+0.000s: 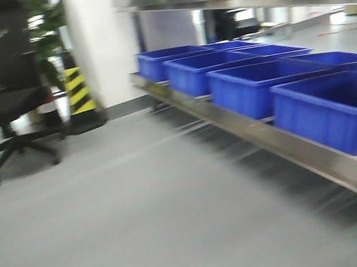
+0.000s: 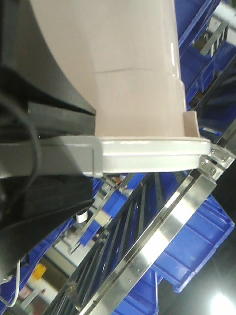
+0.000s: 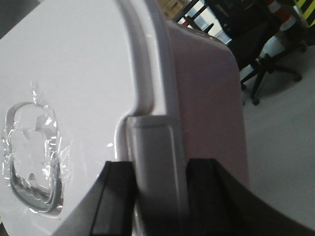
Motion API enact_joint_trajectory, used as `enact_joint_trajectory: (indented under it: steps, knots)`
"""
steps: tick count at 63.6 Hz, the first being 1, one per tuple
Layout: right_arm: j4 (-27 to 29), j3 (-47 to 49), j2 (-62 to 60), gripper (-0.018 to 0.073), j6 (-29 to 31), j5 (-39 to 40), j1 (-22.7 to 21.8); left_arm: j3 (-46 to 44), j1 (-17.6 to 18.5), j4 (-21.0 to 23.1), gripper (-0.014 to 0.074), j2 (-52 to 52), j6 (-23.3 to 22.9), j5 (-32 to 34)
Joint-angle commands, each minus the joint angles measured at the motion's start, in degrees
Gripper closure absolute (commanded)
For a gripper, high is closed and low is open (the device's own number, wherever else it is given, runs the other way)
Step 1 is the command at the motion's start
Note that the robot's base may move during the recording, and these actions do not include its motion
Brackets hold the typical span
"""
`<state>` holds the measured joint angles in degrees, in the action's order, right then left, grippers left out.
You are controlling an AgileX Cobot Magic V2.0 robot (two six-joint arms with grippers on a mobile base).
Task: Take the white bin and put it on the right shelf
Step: 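Hold the bin with both grippers while driving to the blue-crate shelf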
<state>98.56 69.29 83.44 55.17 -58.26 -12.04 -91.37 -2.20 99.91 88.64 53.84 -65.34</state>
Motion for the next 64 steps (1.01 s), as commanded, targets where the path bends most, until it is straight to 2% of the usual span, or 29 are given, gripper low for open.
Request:
enact_joint_trajectory:
  steps: [1, 64]
  knots:
    - [10.97, 1.84, -2.72, 0.0466, -0.24, -3.45, 0.65, -1.96, 1.28, 4.8, 0.0722, -2.79, 0.32, -9.47]
    - [10.97, 1.84, -2.72, 0.0466, -0.24, -3.11, 0.65, -1.96, 1.28, 4.8, 0.0722, -2.79, 0.32, -9.47]
